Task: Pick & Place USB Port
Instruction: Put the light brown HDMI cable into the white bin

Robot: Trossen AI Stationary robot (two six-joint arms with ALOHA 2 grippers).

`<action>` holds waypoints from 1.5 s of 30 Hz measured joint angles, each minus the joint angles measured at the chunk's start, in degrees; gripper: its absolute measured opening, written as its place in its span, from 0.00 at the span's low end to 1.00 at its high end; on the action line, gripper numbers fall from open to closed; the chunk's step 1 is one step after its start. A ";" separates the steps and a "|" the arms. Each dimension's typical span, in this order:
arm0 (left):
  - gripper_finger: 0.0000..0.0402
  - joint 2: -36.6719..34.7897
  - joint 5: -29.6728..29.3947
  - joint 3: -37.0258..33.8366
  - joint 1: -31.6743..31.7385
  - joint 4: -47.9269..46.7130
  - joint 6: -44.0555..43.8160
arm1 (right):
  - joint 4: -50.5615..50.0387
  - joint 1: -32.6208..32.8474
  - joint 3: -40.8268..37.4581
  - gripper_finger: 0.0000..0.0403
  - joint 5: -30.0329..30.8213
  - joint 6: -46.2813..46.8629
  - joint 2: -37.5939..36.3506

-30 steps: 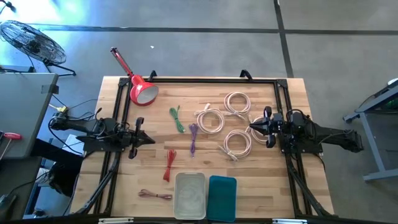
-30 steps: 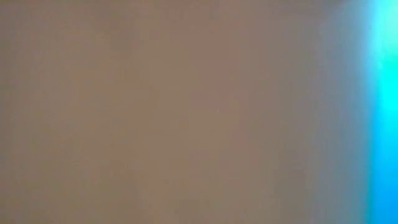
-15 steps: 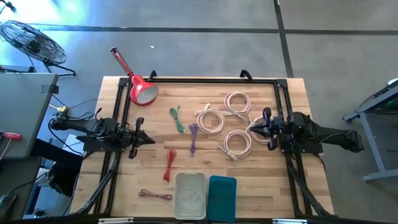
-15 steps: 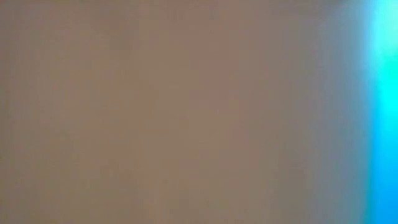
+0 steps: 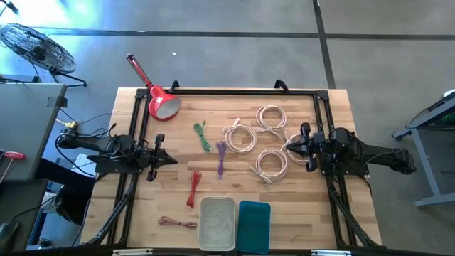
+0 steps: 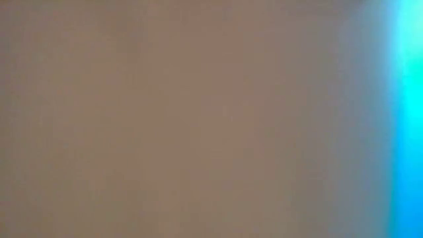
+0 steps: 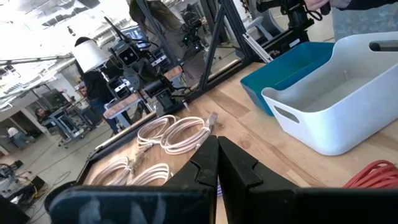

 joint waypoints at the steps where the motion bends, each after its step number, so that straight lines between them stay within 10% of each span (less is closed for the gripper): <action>1: 0.00 -0.02 0.00 0.00 0.01 0.03 0.01 | 0.00 0.00 0.00 0.04 -0.03 0.21 0.02; 29: 0.00 -0.01 -13.08 -0.02 -0.01 2.61 10.56 | -4.95 0.00 1.36 0.04 5.59 -6.20 0.42; 45: 0.00 0.28 -21.84 0.13 0.01 2.32 8.23 | -6.88 0.01 14.97 0.04 11.90 -8.62 23.42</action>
